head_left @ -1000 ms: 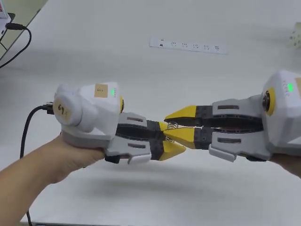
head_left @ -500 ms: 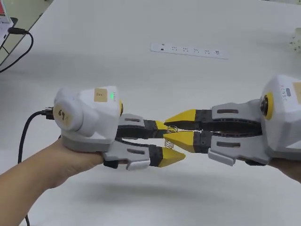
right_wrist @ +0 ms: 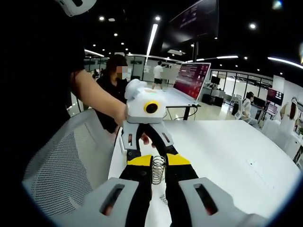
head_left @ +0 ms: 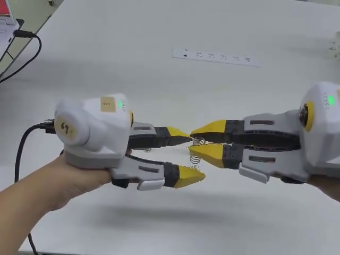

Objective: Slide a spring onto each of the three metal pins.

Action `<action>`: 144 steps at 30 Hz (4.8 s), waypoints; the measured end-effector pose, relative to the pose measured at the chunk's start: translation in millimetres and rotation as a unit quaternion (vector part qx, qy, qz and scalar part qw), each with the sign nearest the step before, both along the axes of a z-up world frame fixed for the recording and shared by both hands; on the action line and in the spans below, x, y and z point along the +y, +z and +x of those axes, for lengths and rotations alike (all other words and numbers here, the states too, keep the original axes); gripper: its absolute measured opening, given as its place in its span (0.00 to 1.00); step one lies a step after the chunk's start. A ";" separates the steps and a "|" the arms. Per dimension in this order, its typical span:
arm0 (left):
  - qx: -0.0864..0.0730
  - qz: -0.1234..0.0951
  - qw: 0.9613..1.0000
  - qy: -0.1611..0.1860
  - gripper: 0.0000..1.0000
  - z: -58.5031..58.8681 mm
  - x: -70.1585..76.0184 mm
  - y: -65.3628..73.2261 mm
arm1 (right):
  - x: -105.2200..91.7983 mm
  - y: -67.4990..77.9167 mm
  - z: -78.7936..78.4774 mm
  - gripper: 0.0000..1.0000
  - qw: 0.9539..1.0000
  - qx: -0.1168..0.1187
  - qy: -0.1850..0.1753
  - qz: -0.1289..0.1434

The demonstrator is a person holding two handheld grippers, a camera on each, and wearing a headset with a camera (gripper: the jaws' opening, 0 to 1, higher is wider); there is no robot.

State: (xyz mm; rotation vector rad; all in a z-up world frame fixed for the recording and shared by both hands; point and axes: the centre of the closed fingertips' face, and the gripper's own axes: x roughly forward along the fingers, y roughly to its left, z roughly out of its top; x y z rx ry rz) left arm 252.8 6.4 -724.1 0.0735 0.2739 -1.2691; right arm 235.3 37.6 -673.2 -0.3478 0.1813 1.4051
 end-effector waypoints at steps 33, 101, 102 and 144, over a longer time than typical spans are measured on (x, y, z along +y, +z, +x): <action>-0.016 0.035 0.988 0.149 0.98 29.3 94.5 -21.0 | -19.6 -4.7 18.3 0.07 0.999 -0.003 -0.042 -0.007; 0.013 0.069 0.983 0.171 0.98 17.6 112.0 -43.3 | -132.9 -63.9 118.4 0.07 0.955 0.044 -0.295 -0.007; 0.014 0.069 0.983 0.171 0.98 17.8 112.0 -43.6 | -132.9 -65.1 119.9 0.07 0.954 0.044 -0.295 -0.009; 0.017 0.073 0.982 0.172 0.97 16.4 115.1 -48.3 | -132.7 -88.6 119.2 0.08 0.953 0.053 -0.296 -0.031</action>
